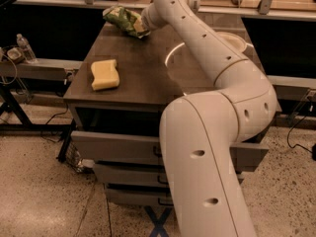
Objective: Move green jalapeno chip bag near sponge
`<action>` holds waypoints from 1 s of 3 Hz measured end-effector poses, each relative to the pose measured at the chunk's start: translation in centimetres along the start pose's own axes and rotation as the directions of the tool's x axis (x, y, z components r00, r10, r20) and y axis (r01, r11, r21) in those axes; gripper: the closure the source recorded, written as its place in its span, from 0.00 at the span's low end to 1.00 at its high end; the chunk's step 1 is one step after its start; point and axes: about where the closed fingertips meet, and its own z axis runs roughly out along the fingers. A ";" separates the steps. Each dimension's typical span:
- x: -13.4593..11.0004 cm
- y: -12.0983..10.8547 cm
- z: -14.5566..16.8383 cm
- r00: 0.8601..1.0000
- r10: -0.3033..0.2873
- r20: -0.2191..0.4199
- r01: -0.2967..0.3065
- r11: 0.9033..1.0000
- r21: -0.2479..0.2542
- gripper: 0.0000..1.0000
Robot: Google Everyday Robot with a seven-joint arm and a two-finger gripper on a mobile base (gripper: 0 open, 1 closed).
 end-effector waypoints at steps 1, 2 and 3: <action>-1.0 0.7 -2.5 0.998 -0.047 0.030 0.048 0.999 -0.019 1.00; -1.6 2.8 -6.6 0.989 -0.132 0.064 0.135 0.990 -0.045 1.00; 0.4 4.6 -12.1 0.968 -0.248 0.032 0.249 0.968 -0.025 1.00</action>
Offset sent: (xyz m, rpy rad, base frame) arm -0.1384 -0.0045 0.0685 -0.1025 -0.1496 0.2196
